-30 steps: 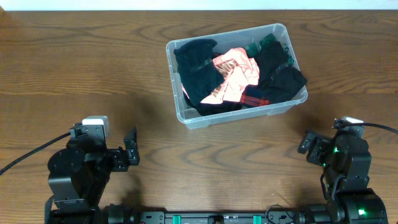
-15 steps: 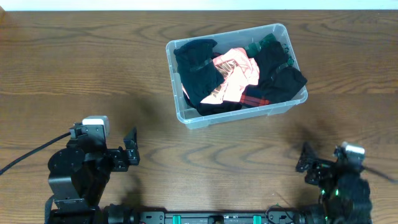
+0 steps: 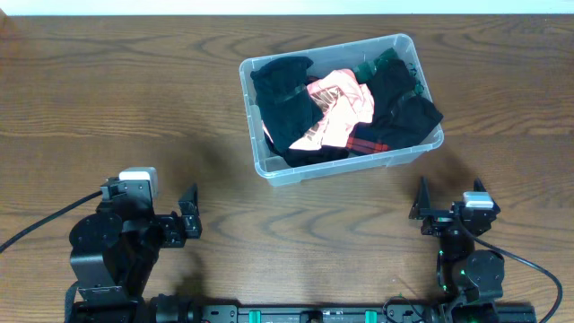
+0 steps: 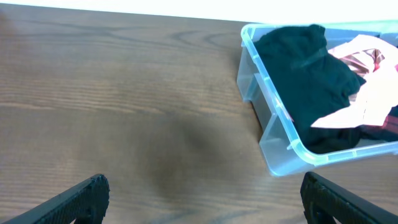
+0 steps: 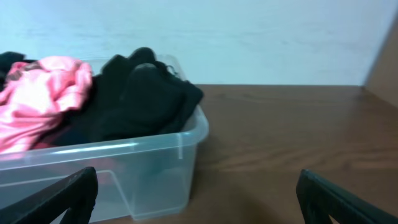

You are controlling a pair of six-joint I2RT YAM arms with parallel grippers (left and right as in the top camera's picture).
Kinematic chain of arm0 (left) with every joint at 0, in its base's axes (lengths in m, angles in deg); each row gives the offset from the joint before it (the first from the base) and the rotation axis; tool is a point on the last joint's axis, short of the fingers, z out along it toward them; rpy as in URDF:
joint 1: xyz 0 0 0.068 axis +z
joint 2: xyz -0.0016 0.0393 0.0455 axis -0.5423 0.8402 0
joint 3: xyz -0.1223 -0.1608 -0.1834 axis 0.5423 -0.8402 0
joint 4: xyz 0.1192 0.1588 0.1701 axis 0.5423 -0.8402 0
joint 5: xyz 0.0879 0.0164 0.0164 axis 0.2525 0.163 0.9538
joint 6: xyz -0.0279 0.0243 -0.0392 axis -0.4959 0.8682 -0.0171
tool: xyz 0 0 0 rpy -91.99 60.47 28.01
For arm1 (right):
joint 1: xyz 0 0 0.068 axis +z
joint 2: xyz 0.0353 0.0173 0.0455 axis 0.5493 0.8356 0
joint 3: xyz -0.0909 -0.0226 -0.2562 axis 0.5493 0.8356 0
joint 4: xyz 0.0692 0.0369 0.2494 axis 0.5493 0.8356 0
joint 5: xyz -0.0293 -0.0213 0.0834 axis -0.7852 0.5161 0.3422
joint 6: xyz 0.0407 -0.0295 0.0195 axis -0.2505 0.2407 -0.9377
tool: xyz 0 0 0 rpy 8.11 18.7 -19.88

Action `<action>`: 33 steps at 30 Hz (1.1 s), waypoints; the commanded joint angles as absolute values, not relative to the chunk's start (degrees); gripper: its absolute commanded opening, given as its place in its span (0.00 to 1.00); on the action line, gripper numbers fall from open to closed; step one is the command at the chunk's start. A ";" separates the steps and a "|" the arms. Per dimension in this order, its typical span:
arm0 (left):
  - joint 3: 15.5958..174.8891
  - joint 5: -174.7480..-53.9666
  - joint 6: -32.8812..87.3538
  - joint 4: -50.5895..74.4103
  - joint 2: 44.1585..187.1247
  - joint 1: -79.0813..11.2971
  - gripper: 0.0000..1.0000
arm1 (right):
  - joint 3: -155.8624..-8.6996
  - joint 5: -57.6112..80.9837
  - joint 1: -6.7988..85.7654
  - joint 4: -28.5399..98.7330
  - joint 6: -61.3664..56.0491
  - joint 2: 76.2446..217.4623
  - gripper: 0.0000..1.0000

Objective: Pack container

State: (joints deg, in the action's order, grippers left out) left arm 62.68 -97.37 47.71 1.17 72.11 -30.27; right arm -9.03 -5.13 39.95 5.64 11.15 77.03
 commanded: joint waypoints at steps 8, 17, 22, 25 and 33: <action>62.50 -98.12 48.43 1.17 72.07 -30.03 0.98 | -8.72 -3.62 40.48 5.78 13.45 76.35 0.99; 62.50 -98.12 48.43 1.17 72.07 -30.03 0.98 | -8.72 -3.62 40.48 5.78 13.47 76.35 0.99; 62.50 -98.10 48.43 1.17 72.07 -30.03 0.98 | -8.72 -3.62 40.48 5.78 13.45 76.35 0.99; 62.50 -98.12 48.43 1.17 72.07 -30.03 0.98 | -8.72 -3.62 40.48 5.78 13.47 76.35 0.99; 61.91 -94.25 50.04 -2.15 70.17 -30.25 0.98 | -8.72 -3.62 40.48 5.78 13.47 76.35 0.99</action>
State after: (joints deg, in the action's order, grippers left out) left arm 62.68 -96.76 48.40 -0.27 71.89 -30.27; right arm -8.98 -3.82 40.00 5.69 12.60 76.79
